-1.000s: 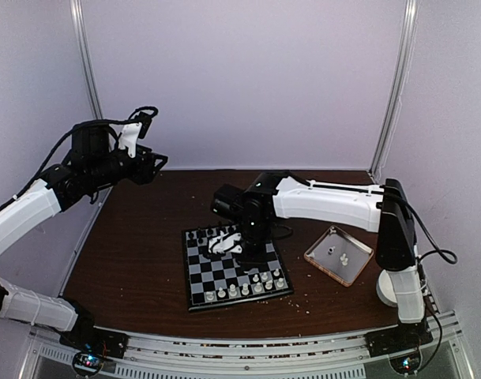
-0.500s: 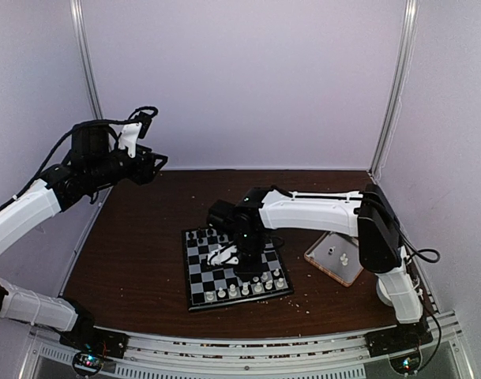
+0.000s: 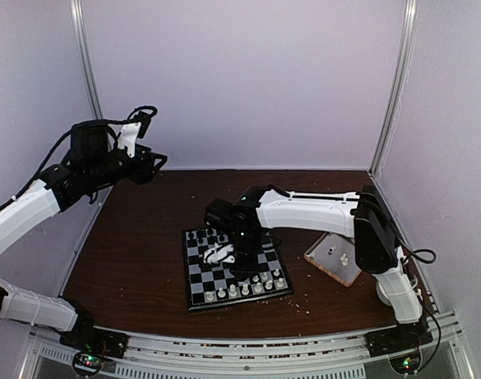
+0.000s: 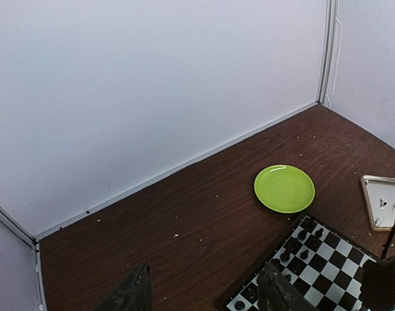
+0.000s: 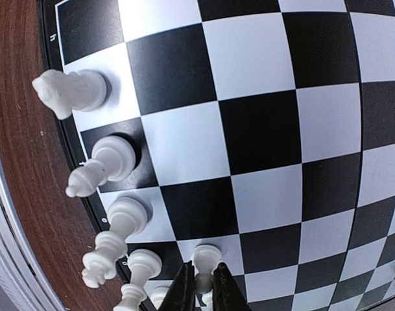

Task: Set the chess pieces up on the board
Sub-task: Place the pawn at e2.

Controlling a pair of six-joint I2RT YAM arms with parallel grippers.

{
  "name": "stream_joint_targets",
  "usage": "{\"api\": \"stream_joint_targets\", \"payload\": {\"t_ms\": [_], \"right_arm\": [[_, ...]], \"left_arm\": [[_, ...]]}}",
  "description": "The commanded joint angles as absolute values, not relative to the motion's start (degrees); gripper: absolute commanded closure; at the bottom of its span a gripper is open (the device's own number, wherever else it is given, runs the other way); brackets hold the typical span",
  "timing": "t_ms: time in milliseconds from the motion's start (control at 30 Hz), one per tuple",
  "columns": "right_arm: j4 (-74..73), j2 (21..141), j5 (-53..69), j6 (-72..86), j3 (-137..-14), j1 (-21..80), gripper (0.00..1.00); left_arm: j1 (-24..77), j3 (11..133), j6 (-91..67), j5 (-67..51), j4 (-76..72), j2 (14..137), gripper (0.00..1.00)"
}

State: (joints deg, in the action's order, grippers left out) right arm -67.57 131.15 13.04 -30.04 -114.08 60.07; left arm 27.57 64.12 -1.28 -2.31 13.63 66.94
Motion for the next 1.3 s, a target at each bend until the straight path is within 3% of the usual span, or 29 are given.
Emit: {"api": "stream_joint_targets", "payload": {"t_ms": [0, 433, 767, 1000, 1267], "right_arm": [[-68.21, 132.16, 12.16, -29.38, -115.49, 59.85, 0.89], [-68.05, 131.31, 11.51, -29.13, -113.48, 59.85, 0.89], [-68.48, 129.49, 9.77, -28.97, -113.7, 59.87, 0.78], [-68.14, 117.66, 8.8, -29.62, -109.89, 59.08, 0.73], [-60.4, 101.27, 6.08, -29.63, -89.89, 51.75, 0.7]], "left_arm": [[27.21, 63.71, -0.54, -2.7, 11.72, 65.68, 0.43], [27.19, 63.56, -0.55, -2.89, 11.69, 65.32, 0.43], [27.24, 63.54, -0.45, -2.83, 11.69, 65.39, 0.43], [27.23, 63.48, -0.32, -3.29, 11.69, 66.28, 0.43], [27.29, 63.89, -2.0, -6.78, 11.78, 68.55, 0.44]]}}
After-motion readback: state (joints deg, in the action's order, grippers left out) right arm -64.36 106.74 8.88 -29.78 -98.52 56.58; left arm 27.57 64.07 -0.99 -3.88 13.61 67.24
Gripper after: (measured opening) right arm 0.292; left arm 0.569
